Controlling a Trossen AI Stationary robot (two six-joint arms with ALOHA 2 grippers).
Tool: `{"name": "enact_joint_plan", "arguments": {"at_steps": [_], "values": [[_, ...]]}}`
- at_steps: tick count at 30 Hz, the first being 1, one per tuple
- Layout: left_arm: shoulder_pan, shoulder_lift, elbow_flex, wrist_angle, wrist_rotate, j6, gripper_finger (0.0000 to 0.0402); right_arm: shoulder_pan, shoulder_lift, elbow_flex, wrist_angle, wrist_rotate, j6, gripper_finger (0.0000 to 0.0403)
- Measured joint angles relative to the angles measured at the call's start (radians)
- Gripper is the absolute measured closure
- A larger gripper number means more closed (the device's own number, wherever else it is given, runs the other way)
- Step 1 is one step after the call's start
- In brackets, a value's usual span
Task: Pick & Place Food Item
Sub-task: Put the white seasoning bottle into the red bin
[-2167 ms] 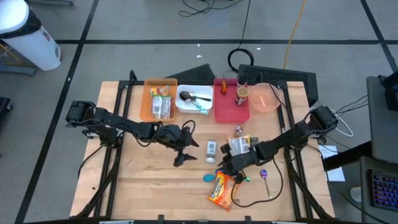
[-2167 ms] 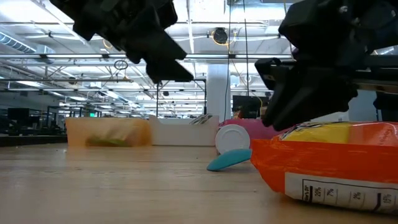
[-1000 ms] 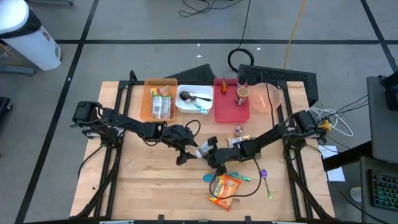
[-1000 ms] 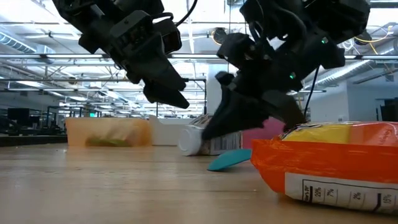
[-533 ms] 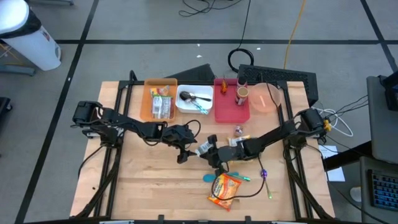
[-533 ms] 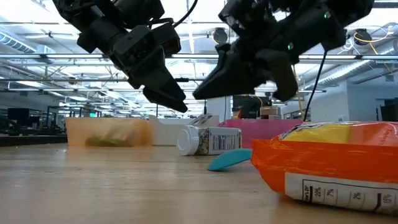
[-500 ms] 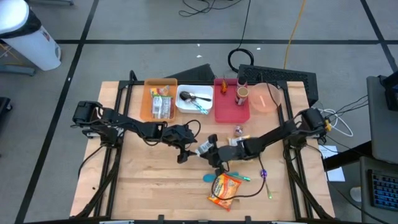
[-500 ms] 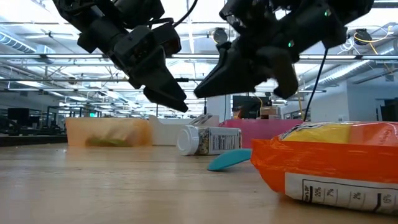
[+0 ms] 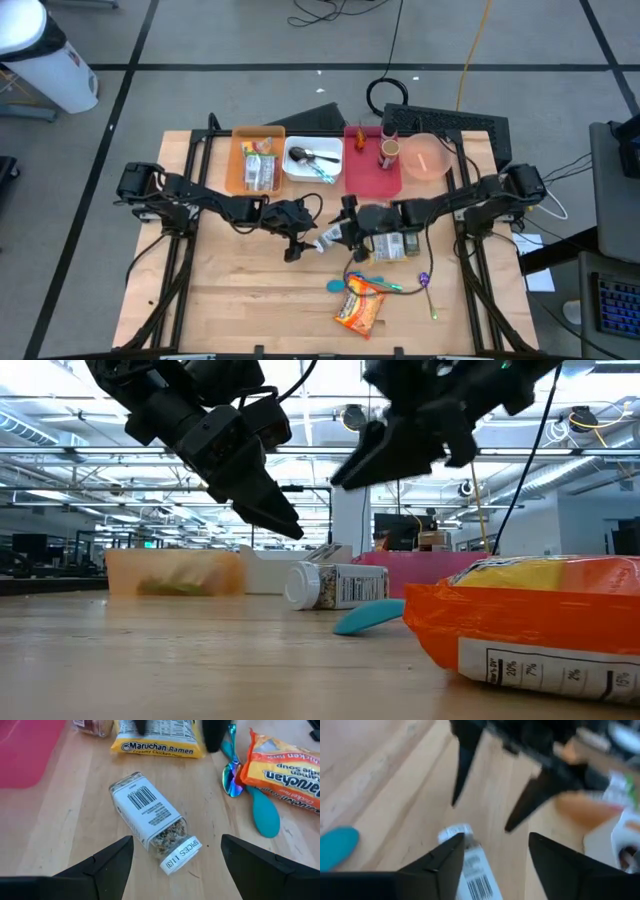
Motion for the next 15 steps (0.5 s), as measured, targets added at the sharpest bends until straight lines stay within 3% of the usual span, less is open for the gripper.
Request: {"name": "enact_joint_plan", "arguments": {"at_steps": [4,7,15], "values": [[0.015,0.0,0.0,0.002,0.0,0.004,0.0096,-0.077,0.002,-0.001,-0.041,-0.071,0.081,0.0152],[0.028,-0.008,0.0,-0.023,0.002,0.007,0.0096,-0.112,0.004,-0.001,-0.045,-0.065,0.121,0.0135],[0.04,-0.068,0.0,-0.084,0.036,-0.01,0.0096,-0.137,-0.001,-0.001,-0.049,-0.064,0.122,0.0127]]}}
